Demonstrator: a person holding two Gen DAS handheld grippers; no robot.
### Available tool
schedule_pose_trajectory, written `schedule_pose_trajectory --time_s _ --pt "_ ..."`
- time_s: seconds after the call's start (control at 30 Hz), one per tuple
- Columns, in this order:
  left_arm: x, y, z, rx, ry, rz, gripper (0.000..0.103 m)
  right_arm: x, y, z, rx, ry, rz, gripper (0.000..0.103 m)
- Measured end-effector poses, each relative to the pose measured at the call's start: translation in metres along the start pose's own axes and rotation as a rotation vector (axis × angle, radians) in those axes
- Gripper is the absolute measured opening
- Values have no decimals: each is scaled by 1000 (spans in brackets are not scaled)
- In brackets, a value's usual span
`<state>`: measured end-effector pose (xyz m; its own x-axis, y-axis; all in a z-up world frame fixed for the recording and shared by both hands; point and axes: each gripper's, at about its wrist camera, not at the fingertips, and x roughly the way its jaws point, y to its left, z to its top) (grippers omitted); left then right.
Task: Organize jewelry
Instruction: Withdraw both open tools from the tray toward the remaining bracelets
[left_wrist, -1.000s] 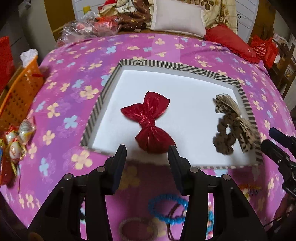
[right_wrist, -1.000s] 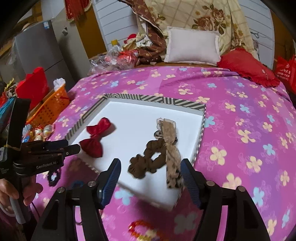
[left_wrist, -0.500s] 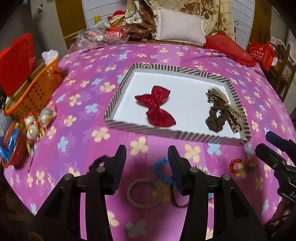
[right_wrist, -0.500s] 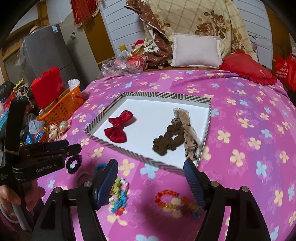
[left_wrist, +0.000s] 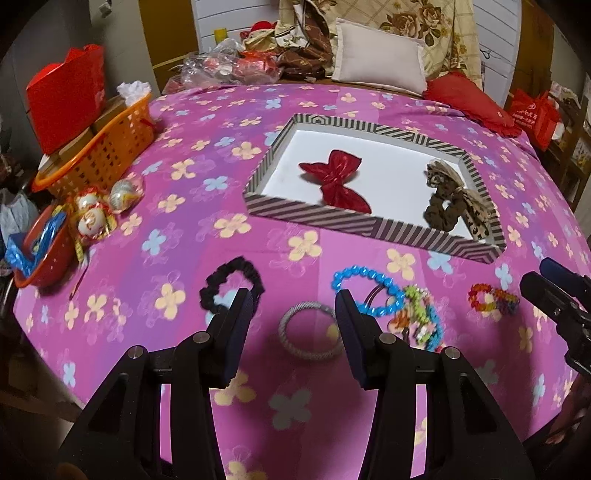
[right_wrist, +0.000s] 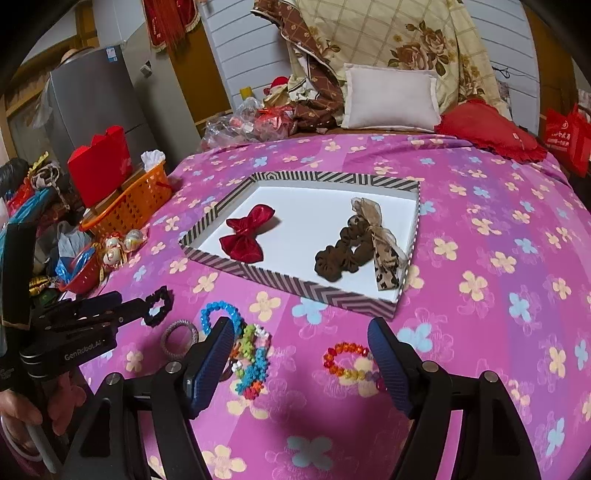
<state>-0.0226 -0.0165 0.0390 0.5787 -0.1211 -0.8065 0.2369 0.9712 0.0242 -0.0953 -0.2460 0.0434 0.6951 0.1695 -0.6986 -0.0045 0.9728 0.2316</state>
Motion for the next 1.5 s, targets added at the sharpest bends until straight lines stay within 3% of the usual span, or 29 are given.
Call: schedule_pose_trajectory --time_s 0.27,0.67,0.83,1.27,1.5 --pt "-5 12 -17 -27 7 5 46 -5 1 -18 -7 24 1 74" --pt "4 38 -54 -55 103 -100 47 -3 -17 -45 -13 74 -30 74" --pt "13 38 -54 -52 116 -92 47 3 -26 -53 -3 93 -42 74" --pt "45 42 -40 -199 175 -135 47 8 -40 -51 -9 87 -65 74" --pt "55 38 -36 -219 189 -133 47 12 -45 -49 -7 88 -66 74"
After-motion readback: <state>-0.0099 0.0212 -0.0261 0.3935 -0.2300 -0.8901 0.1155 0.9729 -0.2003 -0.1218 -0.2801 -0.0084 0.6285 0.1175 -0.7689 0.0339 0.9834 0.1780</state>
